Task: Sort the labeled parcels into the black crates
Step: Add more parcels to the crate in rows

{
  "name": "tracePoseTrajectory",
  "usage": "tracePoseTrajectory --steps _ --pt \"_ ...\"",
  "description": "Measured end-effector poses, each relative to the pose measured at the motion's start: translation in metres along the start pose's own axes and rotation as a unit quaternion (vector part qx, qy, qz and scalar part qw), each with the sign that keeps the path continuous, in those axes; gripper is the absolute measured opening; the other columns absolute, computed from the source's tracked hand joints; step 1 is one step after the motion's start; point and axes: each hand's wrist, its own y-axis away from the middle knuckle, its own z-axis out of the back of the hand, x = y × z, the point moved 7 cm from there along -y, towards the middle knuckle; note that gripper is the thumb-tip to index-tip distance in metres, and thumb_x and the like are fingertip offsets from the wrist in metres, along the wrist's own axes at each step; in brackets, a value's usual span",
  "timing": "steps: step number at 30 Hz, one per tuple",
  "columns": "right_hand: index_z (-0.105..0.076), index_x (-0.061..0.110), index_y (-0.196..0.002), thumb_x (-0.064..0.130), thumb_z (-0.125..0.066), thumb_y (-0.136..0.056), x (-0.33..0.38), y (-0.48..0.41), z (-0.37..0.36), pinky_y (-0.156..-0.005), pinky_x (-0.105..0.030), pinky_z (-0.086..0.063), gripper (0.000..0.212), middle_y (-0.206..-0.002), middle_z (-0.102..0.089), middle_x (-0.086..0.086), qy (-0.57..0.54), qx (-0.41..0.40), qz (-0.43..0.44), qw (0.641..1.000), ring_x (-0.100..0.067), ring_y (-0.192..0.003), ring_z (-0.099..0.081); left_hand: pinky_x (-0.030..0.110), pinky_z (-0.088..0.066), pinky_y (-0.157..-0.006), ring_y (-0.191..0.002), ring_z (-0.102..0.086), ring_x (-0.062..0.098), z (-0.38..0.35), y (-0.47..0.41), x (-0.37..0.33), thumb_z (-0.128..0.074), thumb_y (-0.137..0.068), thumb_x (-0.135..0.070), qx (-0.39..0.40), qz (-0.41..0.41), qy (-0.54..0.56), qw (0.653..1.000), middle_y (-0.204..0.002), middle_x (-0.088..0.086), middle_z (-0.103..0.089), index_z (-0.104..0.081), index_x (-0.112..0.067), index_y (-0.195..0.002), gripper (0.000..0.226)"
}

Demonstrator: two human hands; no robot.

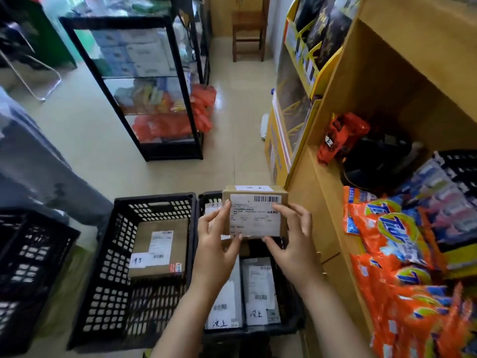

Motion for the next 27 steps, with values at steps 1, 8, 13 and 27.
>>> tracePoseTrajectory --steps 1,8,13,27 --pt "-0.042 0.046 -0.127 0.006 -0.076 -0.079 -0.010 0.002 -0.007 -0.085 0.007 -0.031 0.071 -0.129 -0.022 0.023 0.002 0.015 -0.015 1.000 0.025 -0.121 -0.021 0.009 -0.047 -0.088 -0.116 -0.041 -0.012 -0.006 0.004 0.011 -0.070 -0.086 -0.007 0.008 0.012 -0.001 1.000 -0.127 -0.002 -0.039 -0.035 -0.035 -0.144 0.074" --pt "-0.039 0.046 -0.124 0.011 -0.073 -0.083 -0.113 0.033 -0.074 -0.082 0.002 -0.030 0.064 -0.134 -0.021 0.018 0.028 0.101 -0.150 0.983 0.005 -0.115 -0.031 -0.003 -0.032 -0.090 -0.123 -0.035 -0.012 -0.071 0.042 0.118 -0.061 -0.094 -0.026 0.098 0.132 -0.011 0.986 -0.133 -0.016 -0.030 -0.025 -0.052 -0.140 0.064" --pt "-0.040 0.043 -0.129 0.011 -0.070 -0.086 -0.187 0.056 -0.124 -0.085 -0.003 -0.035 0.061 -0.135 -0.019 0.020 0.046 0.146 -0.221 0.963 0.003 -0.115 -0.030 -0.005 -0.035 -0.075 -0.115 -0.043 -0.006 -0.124 0.071 0.198 -0.055 -0.097 -0.034 0.158 0.215 -0.015 0.964 -0.129 -0.024 -0.023 -0.015 -0.053 -0.143 0.064" --pt "-0.026 0.038 -0.142 0.012 -0.065 -0.087 -0.302 0.077 -0.182 -0.092 -0.031 -0.050 0.072 -0.147 -0.013 0.002 0.175 0.212 -0.276 0.921 -0.020 -0.128 -0.038 0.025 -0.014 -0.115 -0.143 -0.014 0.015 -0.218 0.098 0.293 -0.056 -0.095 -0.034 0.276 0.167 -0.173 0.931 -0.153 -0.002 -0.016 -0.005 -0.028 -0.154 0.078"
